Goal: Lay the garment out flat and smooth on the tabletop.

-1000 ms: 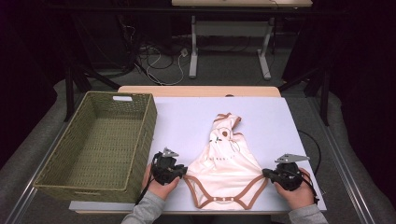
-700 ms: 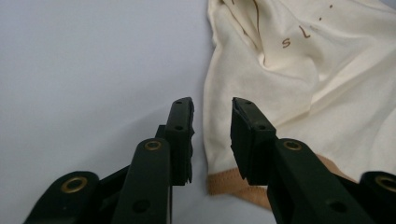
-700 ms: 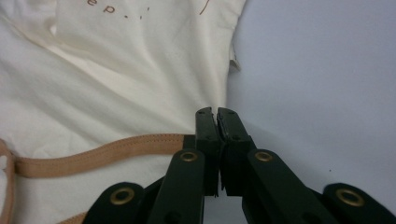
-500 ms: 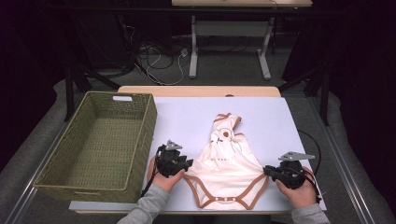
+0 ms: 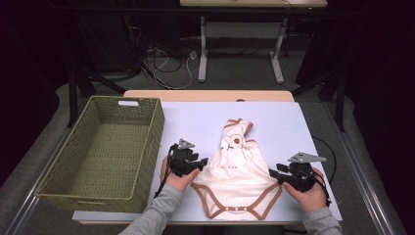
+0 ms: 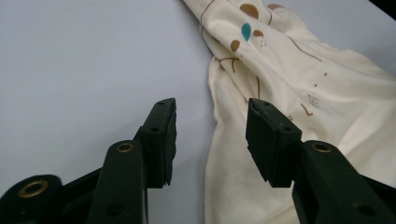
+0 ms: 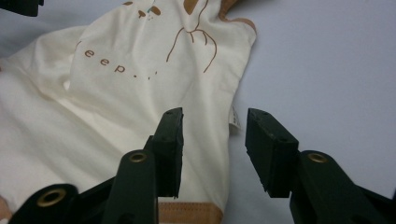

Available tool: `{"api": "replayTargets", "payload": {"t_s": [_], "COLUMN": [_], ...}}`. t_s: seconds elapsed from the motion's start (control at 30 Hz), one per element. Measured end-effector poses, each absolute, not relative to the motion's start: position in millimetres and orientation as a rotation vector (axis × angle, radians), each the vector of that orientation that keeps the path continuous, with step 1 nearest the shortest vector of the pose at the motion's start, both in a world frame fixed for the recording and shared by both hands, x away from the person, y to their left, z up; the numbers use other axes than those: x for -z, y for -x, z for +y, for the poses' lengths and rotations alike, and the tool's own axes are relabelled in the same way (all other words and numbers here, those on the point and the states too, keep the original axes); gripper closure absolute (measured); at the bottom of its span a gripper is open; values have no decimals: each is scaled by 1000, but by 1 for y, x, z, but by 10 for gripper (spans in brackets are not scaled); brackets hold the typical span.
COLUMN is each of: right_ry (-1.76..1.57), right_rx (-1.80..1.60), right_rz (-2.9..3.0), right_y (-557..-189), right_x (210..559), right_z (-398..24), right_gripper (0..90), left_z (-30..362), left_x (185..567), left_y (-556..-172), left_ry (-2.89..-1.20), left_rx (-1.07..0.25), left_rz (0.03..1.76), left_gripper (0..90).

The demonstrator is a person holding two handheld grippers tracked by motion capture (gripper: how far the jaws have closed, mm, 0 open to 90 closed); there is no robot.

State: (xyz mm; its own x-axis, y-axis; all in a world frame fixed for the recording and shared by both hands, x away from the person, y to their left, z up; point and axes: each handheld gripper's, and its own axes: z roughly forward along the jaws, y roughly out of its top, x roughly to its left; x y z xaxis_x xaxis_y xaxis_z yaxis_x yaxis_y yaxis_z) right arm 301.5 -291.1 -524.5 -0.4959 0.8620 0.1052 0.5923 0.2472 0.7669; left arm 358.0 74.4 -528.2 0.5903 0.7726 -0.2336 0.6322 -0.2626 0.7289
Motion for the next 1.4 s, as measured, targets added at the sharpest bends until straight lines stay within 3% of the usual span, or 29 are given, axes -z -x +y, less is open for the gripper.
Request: {"api": "replayTargets", "payload": {"t_s": [0.37,0.63,1.0,1.4], "right_ry": [-1270,-1219,-1209,-1341], "right_rx": [-1083,-1097,-1052,-1113], "right_rz": [2159,2116,2108,2088], "right_y": [-319,-334,-361,-391], "right_x": [517,504,499,520], "right_z": [-278,-269,-256,-256], "right_gripper": [446,423,420,505], "left_z": [65,56,48,39], "left_x": [520,511,515,539], "left_y": [-371,-380,-400,-419], "left_ry": [-1947,-1915,-1878,-1875], "left_rx": [-246,-246,-243,-184], "left_rz": [1091,1094,1097,1129], "left_gripper": [406,352,348,462]}}
